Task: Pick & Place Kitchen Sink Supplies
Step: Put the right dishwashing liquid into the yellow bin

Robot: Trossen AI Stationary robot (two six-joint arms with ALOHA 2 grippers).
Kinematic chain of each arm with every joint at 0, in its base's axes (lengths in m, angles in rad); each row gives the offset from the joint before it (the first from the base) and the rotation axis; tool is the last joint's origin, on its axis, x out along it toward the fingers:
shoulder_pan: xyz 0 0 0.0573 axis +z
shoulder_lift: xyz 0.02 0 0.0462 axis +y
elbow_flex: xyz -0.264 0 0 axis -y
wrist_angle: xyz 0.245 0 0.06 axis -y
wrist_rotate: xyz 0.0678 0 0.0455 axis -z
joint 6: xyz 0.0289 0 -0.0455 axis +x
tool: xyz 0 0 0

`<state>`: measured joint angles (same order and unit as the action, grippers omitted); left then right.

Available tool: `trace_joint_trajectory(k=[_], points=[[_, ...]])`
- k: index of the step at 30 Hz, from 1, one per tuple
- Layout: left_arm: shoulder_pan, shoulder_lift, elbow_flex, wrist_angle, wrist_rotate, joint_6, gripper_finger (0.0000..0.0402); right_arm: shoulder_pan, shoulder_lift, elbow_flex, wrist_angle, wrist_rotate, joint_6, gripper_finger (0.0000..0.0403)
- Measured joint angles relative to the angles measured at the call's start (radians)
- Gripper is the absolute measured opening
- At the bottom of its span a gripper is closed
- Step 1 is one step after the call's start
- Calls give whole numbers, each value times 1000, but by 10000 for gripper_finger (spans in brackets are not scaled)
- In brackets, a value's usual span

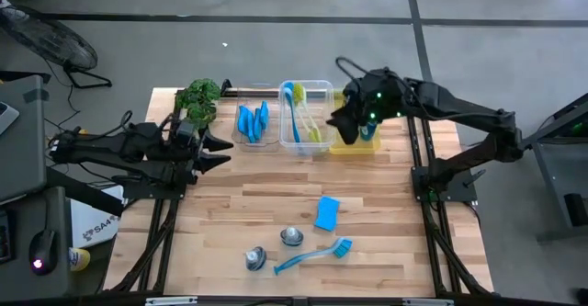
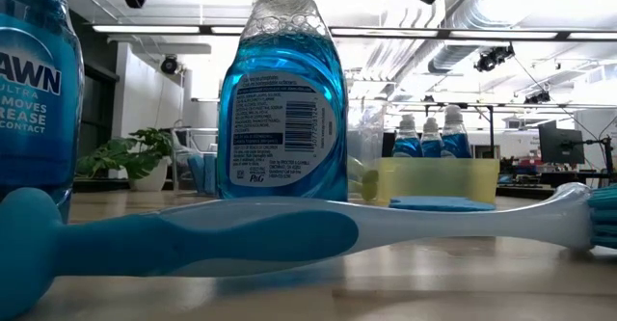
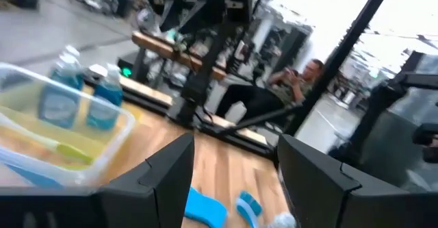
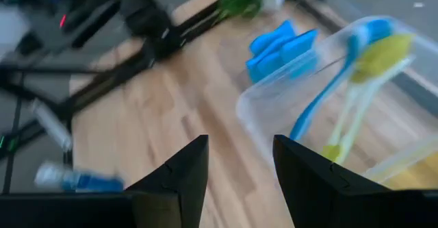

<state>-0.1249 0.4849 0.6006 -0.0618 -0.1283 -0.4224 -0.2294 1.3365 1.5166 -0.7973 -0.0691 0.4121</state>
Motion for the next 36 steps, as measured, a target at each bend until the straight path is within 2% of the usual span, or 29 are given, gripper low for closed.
trace_joint_trajectory(k=[6,13,17,20,23,26,29,36], points=[[0,28,0,-30,44,-52,209,125,5,-1,-46,-9,-63,158],[0,28,0,-44,41,-62,209,262,25,-74,16,-35,-73,177],[0,28,0,-45,40,-83,209,335,25,-189,93,-60,-59,204],[0,33,0,-45,39,-87,209,387,26,-291,185,-116,-50,227],[0,38,0,-46,28,-108,209,448,26,-402,328,-168,-18,244],[0,43,0,-44,26,-130,209,513,26,-506,463,-172,7,249],[0,46,0,-45,32,-140,209,580,26,-599,625,-116,6,249],[0,51,0,-45,41,-135,209,716,34,-797,1060,167,-93,250]])
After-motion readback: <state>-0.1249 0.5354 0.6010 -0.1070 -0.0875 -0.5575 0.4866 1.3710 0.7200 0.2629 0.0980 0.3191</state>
